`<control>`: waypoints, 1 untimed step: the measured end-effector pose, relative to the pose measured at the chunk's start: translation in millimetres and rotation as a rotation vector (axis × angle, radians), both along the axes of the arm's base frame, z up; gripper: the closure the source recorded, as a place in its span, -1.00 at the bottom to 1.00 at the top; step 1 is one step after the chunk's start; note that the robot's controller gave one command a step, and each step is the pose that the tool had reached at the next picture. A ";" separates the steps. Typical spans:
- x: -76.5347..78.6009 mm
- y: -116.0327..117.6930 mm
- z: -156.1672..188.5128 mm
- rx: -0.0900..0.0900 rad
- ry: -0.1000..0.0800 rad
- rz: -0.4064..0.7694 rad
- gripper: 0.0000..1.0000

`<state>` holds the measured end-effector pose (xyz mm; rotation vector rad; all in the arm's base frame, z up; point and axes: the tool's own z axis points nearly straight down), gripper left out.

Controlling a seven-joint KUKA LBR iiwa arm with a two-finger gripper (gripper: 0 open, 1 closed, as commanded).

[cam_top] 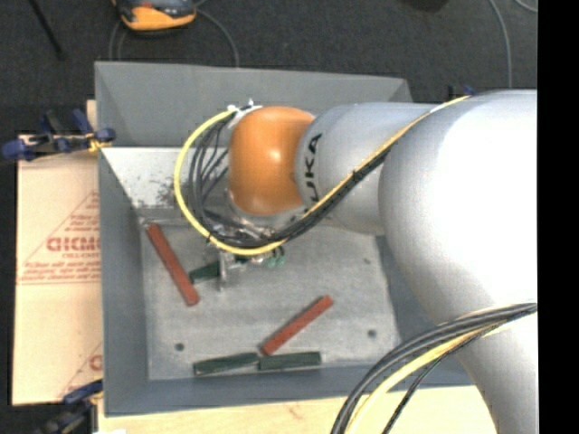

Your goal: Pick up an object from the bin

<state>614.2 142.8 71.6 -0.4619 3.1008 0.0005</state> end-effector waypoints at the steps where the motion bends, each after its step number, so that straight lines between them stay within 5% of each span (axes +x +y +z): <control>1: 0.0 0.0 0.1 0.000 0.000 0.000 1.00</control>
Offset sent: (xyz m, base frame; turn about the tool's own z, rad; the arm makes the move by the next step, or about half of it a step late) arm 0.0023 -0.0011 0.1805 0.0057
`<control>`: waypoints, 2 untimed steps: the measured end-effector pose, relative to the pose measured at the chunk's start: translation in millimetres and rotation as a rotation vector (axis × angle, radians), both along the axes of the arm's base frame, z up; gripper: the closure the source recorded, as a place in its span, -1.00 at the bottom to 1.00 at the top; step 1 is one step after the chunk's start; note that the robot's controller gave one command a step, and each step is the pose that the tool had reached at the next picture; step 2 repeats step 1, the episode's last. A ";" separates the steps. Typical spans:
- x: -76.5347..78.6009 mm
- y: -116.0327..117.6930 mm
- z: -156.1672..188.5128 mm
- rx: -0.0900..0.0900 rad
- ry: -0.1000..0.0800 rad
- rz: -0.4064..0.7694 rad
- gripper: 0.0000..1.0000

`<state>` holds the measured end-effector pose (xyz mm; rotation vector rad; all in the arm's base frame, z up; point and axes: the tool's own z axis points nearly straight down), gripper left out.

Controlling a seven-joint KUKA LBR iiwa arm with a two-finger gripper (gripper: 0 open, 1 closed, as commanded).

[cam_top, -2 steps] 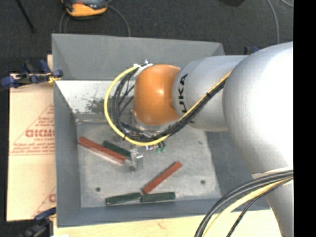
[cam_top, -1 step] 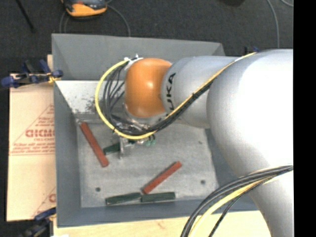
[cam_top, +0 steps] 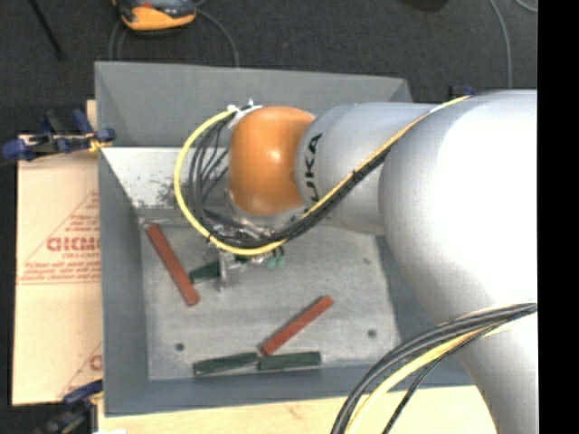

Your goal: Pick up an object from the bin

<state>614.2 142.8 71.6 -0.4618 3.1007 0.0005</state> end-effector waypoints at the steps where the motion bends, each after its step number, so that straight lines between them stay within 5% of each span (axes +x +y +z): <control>1: 5.5 -2.6 186.6 -0.001 -0.008 -0.010 1.00; 2: 5.5 -2.6 186.6 -0.001 -0.008 -0.010 1.00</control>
Offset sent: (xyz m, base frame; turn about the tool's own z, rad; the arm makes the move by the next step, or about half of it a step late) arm 0.0000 0.0000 0.0000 0.0000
